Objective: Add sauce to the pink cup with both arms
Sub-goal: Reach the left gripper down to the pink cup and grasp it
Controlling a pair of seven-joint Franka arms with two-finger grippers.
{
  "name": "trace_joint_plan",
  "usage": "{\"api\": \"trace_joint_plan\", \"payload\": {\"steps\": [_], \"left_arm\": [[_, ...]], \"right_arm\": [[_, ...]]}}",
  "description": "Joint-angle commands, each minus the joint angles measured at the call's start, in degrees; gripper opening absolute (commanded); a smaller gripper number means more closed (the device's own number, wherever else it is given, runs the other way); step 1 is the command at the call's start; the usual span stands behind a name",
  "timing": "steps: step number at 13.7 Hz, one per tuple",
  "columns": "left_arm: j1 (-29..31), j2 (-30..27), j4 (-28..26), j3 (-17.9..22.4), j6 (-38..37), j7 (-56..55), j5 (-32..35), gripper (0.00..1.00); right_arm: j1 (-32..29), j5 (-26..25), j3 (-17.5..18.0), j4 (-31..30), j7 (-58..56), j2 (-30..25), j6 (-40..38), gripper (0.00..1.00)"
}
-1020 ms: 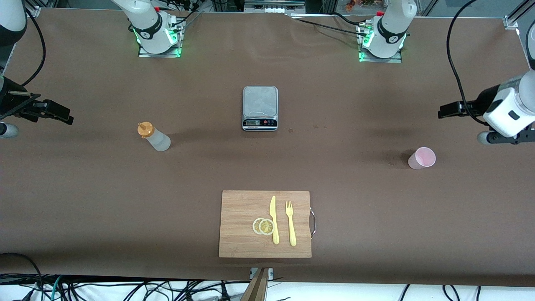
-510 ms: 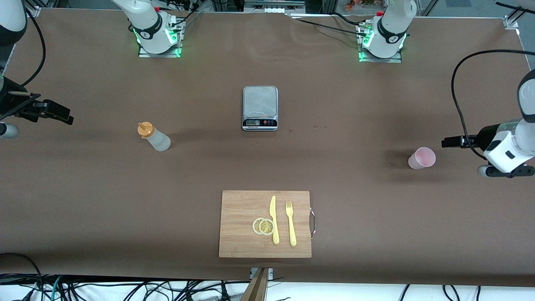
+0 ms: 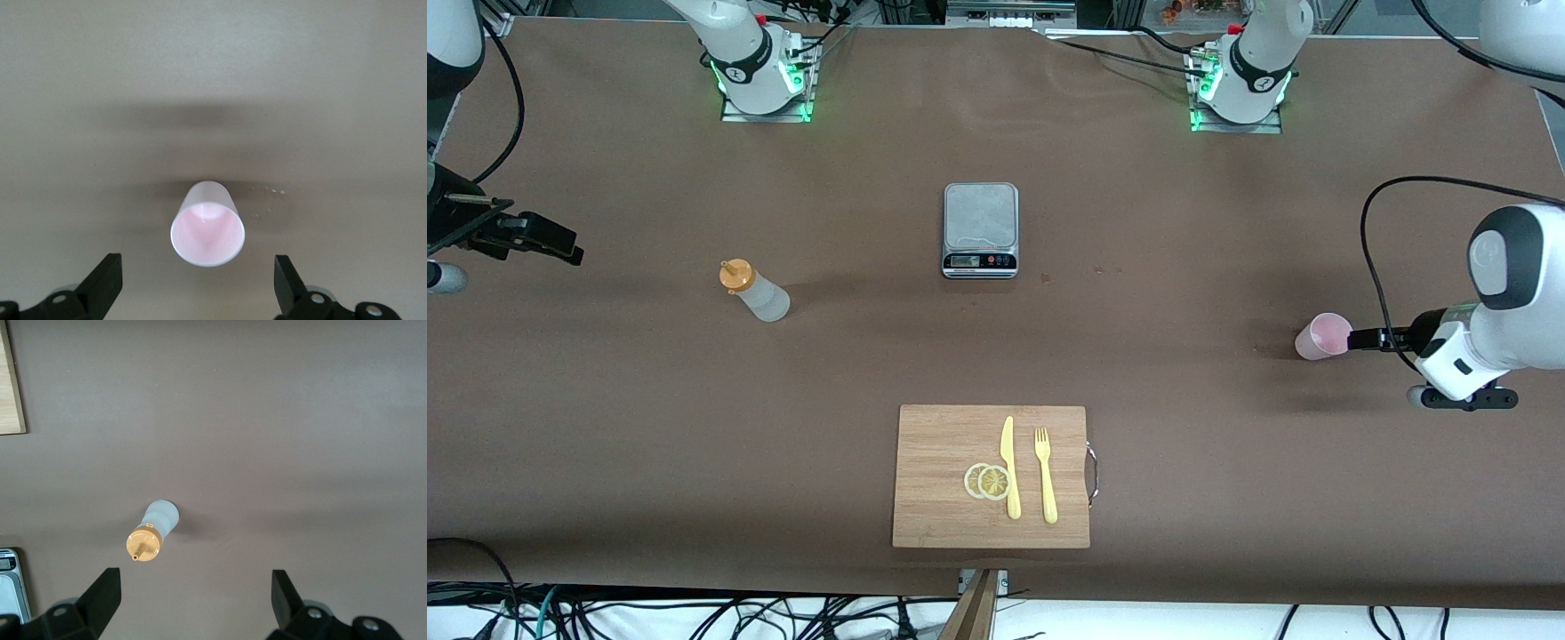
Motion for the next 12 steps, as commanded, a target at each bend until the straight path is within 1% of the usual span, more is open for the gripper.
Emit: {"api": "trace_joint_plan", "payload": {"steps": [1, 3, 6, 9, 12], "left_arm": [[0.5, -1.4, -6.9, 1.0, 7.3, 3.5, 1.0, 1.00], [0.6, -1.4, -10.1, 1.7, 11.1, 6.1, 0.9, 1.00], [0.8, -1.5, -13.7, 1.8, 15.5, 6.3, 0.9, 0.98], [1.2, -1.4, -15.9, 1.8, 19.5, 6.3, 0.9, 0.94], [1.3, -1.2, -17.8, 1.8, 22.0, 9.9, 0.4, 0.90]], "right_arm": [[-0.1, 0.9, 0.0, -0.4, -0.9, -0.4, 0.3, 1.00], [-0.1, 0.8, 0.0, -0.4, -0.9, -0.4, 0.3, 1.00], [-0.1, 0.9, 0.0, -0.4, -0.9, -0.5, 0.2, 1.00], [-0.1, 0.8, 0.0, -0.4, -0.9, -0.4, 0.2, 1.00], [-0.1, 0.9, 0.0, -0.4, -0.9, -0.4, 0.2, 1.00]]}}
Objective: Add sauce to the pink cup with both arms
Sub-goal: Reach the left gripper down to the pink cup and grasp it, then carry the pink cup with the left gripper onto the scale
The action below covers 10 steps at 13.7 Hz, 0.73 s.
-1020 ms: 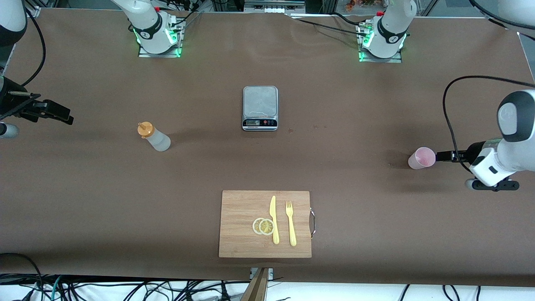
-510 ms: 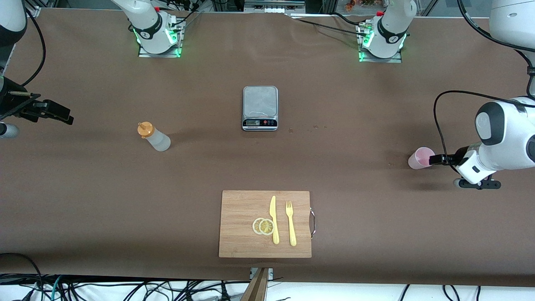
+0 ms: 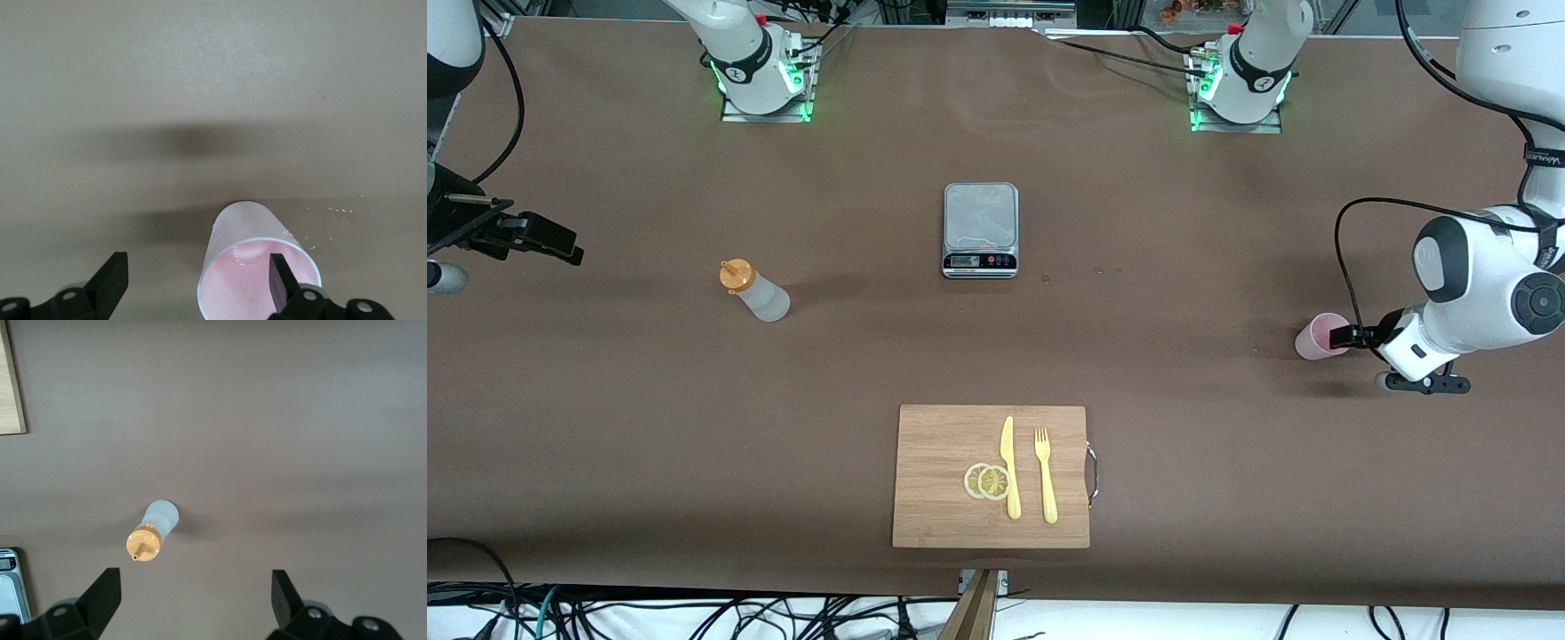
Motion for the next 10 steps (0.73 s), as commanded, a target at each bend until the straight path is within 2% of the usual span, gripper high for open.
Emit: {"api": "trace_joint_plan", "payload": {"steps": [1, 6, 9, 10], "left_arm": [[0.4, -1.1, -2.4, -0.1, 2.0, 2.7, 0.2, 0.85], [0.2, -1.2, -2.4, -0.1, 1.5, 2.3, 0.1, 0.24], [0.2, -1.2, -2.3, -0.1, 1.3, 2.0, -0.9, 0.00], [0.2, -1.2, -2.3, -0.1, 1.3, 1.9, -2.0, 0.00]], "right_arm": [[-0.1, 0.9, -0.1, -0.4, -0.9, -0.4, 0.2, 1.00], [-0.1, 0.8, 0.0, -0.4, -0.9, -0.4, 0.3, 1.00], [-0.1, 0.9, 0.0, -0.4, -0.9, -0.4, 0.3, 1.00], [-0.1, 0.8, 0.0, -0.4, -0.9, -0.4, 0.2, 1.00]]}}
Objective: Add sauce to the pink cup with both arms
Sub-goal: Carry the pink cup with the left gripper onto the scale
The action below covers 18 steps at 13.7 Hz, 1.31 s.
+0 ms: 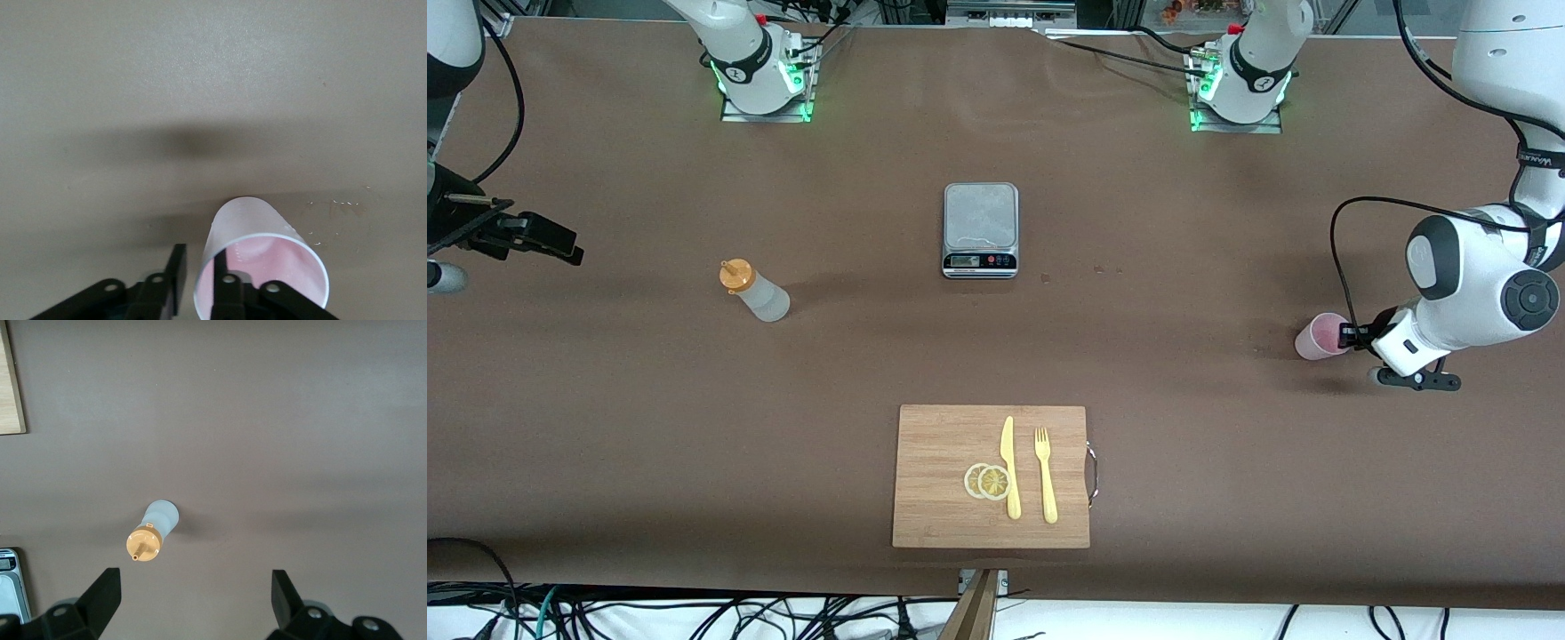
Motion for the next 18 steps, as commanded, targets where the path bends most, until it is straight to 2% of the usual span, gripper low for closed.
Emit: {"api": "trace_joint_plan", "payload": {"steps": [1, 3, 6, 7, 12, 14, 18], "left_arm": [[0.2, -1.2, -1.0, 0.0, 0.2, 0.7, -2.1, 0.00], [-0.7, -1.5, 1.0, -0.3, -1.5, 0.6, -2.2, 0.00], [-6.0, -1.6, 7.8, -1.4, -10.1, -2.8, -5.5, 0.00], [-7.6, -1.7, 9.1, -3.1, -11.6, -6.1, -5.8, 0.00], [-14.3, -2.1, 10.7, -16.9, -11.3, -25.3, -5.7, 0.00], [-21.0, -1.9, 10.8, -17.3, -11.1, -31.1, -5.2, 0.00], [-30.9, -1.5, 10.6, -17.4, -8.9, -38.4, -5.8, 0.00]], "right_arm": [[-0.1, 0.8, 0.0, -0.4, -0.9, -0.4, 0.2, 1.00], [-0.1, 0.9, 0.0, -0.4, -0.9, -0.4, 0.2, 1.00], [-0.1, 0.8, 0.0, -0.4, -0.9, -0.4, 0.2, 1.00], [-0.1, 0.9, 0.0, -0.4, -0.9, -0.4, 0.2, 1.00], [-0.1, 0.8, 0.0, -0.4, -0.9, -0.4, 0.2, 1.00], [-0.1, 0.8, 0.0, -0.4, -0.9, -0.4, 0.2, 1.00], [-0.1, 0.9, -0.1, -0.4, -0.9, -0.4, 0.2, 1.00]]}}
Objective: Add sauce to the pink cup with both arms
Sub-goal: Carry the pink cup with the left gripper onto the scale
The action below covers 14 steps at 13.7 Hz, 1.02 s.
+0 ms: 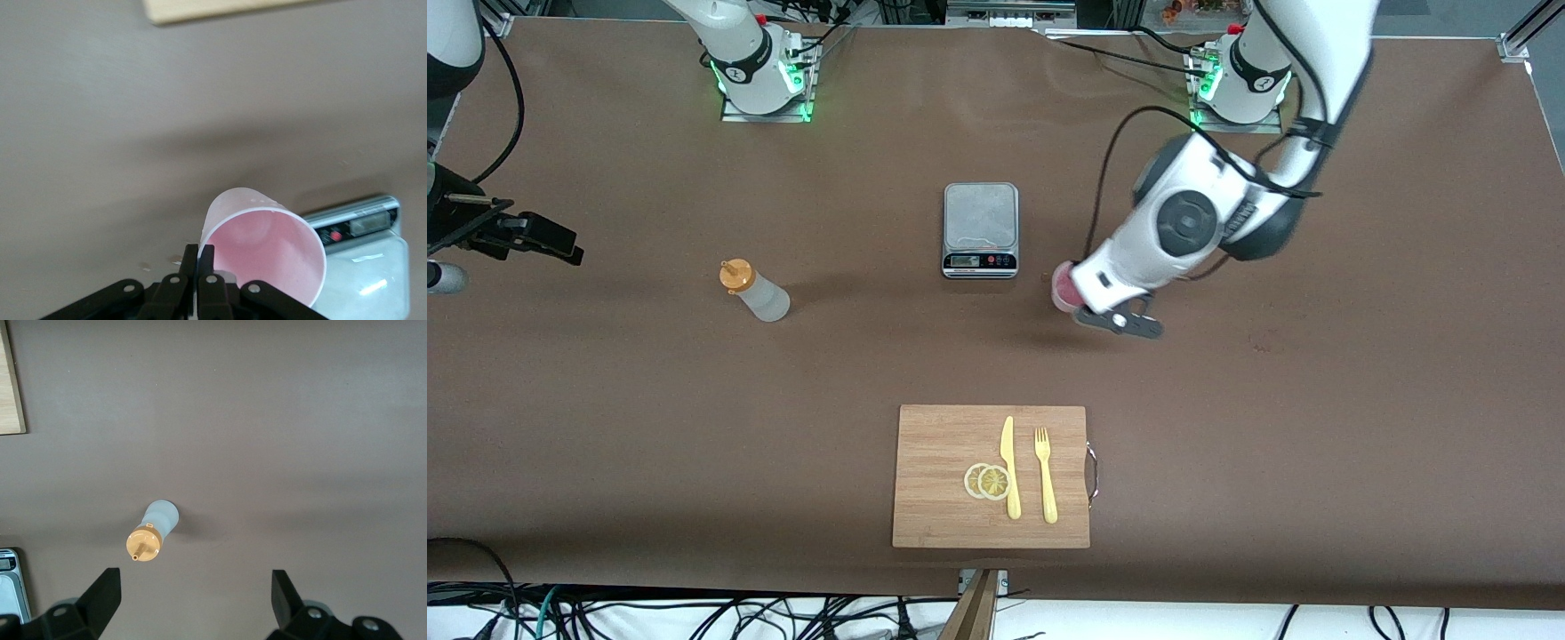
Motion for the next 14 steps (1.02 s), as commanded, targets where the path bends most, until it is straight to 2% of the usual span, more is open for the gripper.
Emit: {"api": "trace_joint_plan", "payload": {"steps": [1, 5, 7, 10, 14], "left_arm": [[-5.8, 0.4, 0.3, 0.7, 2.0, -7.3, -0.7, 0.00], [-13.6, 0.5, -0.6, 0.6, 4.4, -15.2, -0.2, 0.00], [-15.3, 0.4, -1.6, 0.6, 5.0, -15.6, -0.1, 0.00], [-17.7, 0.1, -5.4, 0.6, 9.9, -17.0, 0.2, 0.00], [-19.4, 0.3, -6.8, 0.6, 10.4, -19.2, 3.2, 0.00]], "right_arm": [[-0.1, 0.9, -0.1, -0.4, -0.9, -0.4, 0.2, 1.00], [-0.1, 0.8, -0.1, -0.4, -0.8, -0.4, 0.2, 1.00], [0.0, 0.9, 0.0, -0.4, -0.4, -0.4, 0.1, 1.00], [0.0, 0.8, 0.0, -0.4, 0.2, -0.4, 0.1, 1.00], [0.0, 0.9, 0.0, -0.6, 0.2, -0.4, 0.2, 1.00]]}}
